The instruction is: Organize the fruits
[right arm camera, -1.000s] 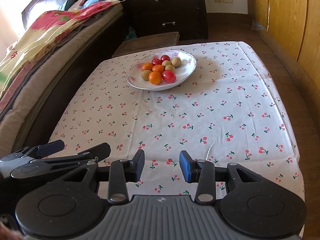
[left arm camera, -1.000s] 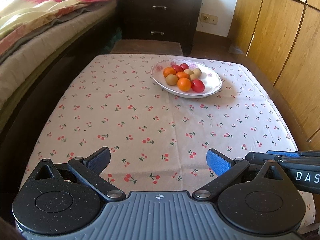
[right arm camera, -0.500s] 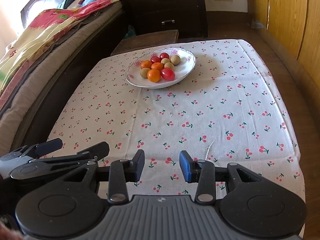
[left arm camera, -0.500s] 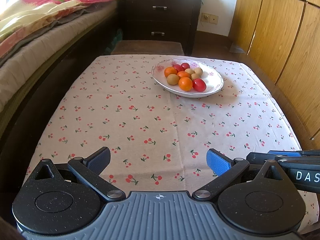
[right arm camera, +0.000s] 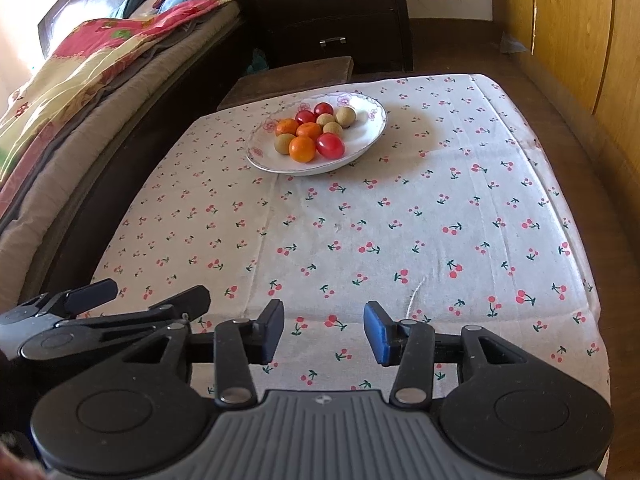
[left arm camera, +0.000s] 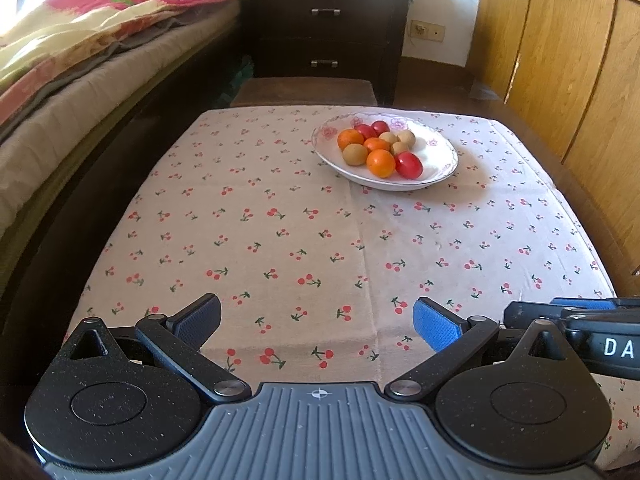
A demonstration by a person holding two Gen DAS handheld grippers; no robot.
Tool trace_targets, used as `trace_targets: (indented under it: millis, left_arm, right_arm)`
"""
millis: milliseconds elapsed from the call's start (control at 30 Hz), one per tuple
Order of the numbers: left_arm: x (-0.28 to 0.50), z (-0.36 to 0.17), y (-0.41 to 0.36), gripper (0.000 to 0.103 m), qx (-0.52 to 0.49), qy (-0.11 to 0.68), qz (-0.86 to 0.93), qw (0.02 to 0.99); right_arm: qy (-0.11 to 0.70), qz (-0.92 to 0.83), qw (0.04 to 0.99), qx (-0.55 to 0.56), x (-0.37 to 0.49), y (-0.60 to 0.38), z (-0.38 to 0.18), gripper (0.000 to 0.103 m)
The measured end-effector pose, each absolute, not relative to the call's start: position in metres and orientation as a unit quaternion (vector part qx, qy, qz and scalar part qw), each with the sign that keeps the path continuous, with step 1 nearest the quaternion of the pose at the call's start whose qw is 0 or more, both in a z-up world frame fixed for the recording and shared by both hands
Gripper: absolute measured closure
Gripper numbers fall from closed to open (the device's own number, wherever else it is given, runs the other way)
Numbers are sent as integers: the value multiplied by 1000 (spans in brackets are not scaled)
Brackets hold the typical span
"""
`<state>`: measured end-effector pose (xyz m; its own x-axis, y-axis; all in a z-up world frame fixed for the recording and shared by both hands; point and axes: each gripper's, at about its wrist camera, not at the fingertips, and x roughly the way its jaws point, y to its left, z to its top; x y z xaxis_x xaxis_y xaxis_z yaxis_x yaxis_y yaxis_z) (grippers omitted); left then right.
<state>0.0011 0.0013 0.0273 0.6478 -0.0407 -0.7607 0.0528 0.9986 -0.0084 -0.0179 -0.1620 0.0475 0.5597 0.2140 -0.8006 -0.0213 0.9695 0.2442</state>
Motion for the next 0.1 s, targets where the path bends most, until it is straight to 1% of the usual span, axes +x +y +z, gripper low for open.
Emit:
trace_targets:
  millis: [100]
  left_arm:
    - [2,26,2,0,1,425,-23,905]
  right_arm:
    - [464,67,877,104,-18,-162,48,57]
